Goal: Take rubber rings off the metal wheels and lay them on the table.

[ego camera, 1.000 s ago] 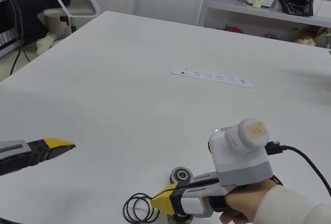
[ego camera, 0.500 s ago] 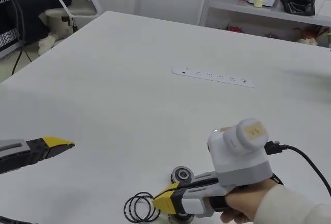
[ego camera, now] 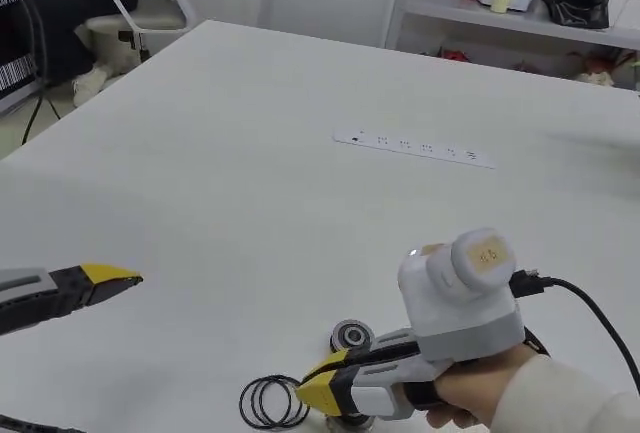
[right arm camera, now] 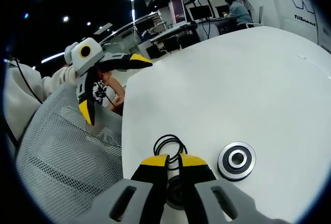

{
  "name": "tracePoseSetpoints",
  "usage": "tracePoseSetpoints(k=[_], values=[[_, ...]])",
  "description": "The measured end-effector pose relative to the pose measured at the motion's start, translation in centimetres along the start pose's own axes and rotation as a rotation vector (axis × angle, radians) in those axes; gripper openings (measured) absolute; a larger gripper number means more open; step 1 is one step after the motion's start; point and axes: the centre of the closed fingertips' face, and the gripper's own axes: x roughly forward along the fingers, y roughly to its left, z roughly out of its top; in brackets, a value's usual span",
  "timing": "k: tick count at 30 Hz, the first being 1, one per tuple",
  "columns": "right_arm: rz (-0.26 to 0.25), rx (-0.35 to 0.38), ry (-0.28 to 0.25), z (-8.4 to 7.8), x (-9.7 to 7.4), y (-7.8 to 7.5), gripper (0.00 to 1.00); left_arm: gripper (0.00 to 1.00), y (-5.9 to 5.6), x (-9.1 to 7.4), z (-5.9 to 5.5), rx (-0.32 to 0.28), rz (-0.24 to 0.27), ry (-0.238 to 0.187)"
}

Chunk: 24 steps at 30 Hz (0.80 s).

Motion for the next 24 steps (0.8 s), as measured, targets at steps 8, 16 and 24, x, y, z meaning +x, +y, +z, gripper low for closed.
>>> tracePoseSetpoints(k=[8, 16, 24], values=[[0.01, -0.003, 0.0, 0.0, 0.0, 0.2, 0.04, 0.96, -0.1, 0.0, 0.1, 0.001, 0.0, 0.002], [-0.006, -0.013, -0.013, 0.4, -0.4, -0.2, 0.06, 0.96, 0.1, 0.1, 0.2, 0.005, -0.001, 0.003], [-0.038, -0.023, -0.047, 1.1, -1.4, -1.0, 0.09, 0.95, 0.5, 0.2, 0.7, 0.025, -0.007, 0.006]])
